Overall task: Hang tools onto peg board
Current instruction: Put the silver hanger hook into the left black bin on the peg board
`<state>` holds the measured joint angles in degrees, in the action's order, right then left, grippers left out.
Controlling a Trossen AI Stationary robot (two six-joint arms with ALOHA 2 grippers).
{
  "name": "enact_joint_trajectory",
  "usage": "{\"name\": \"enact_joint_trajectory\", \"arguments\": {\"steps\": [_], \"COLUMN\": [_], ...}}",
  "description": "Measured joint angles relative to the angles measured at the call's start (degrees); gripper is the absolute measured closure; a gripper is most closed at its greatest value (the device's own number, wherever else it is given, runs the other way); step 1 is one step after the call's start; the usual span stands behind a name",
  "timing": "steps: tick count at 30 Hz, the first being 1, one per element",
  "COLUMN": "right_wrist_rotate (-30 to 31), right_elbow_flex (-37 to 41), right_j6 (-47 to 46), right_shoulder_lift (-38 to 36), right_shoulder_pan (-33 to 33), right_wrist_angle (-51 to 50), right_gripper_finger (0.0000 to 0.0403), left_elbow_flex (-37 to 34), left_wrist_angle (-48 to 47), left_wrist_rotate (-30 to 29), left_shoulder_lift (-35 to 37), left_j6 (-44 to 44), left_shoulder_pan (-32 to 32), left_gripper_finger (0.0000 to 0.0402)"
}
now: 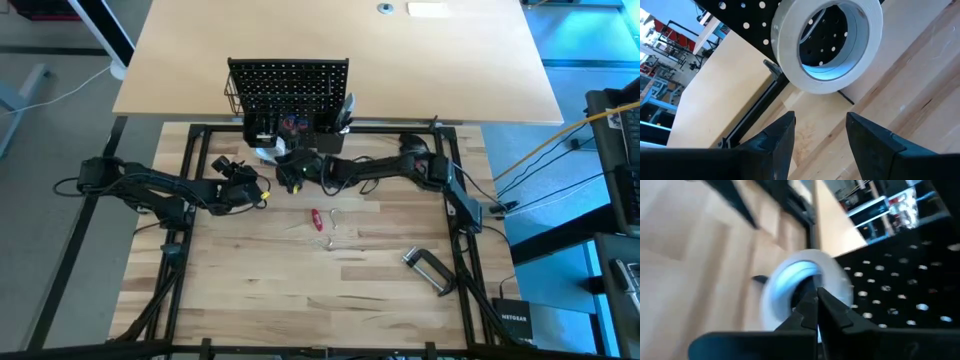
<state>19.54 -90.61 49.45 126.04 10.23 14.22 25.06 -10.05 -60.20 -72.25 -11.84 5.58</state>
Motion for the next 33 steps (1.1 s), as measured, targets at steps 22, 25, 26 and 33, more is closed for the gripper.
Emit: {"name": "enact_joint_trajectory", "arguments": {"steps": [22, 25, 26, 33], "right_wrist_rotate": [-17.5, -19.2, -19.3, -16.3], "right_elbow_flex": [3.3, 8.8, 10.8, 22.7], "right_j6": [-23.9, -25.0, -25.2, -31.9], "right_shoulder_lift": [-15.8, -20.2, -21.7, -32.9], "right_shoulder_pan": [-10.3, -11.8, -12.4, -16.8], "right_wrist_angle": [-44.0, -45.5, -45.8, -44.9], "right_gripper_finger": [0.0400, 0.0400, 0.0400, 0.0400], "left_elbow_flex": [0.0, 0.4, 0.9, 5.2], "left_wrist_angle": [0.9, 2.2, 2.5, 10.5], "left_wrist_rotate": [27.4, 31.7, 33.1, 46.1], "left_shoulder_lift": [1.5, 3.2, 3.9, 4.1], "left_j6": [6.0, 7.4, 7.3, 1.3], "left_shoulder_pan": [-0.4, -0.4, -0.4, -5.3], "left_gripper_finger": [0.0235, 0.0235, 0.0235, 0.0235]}}
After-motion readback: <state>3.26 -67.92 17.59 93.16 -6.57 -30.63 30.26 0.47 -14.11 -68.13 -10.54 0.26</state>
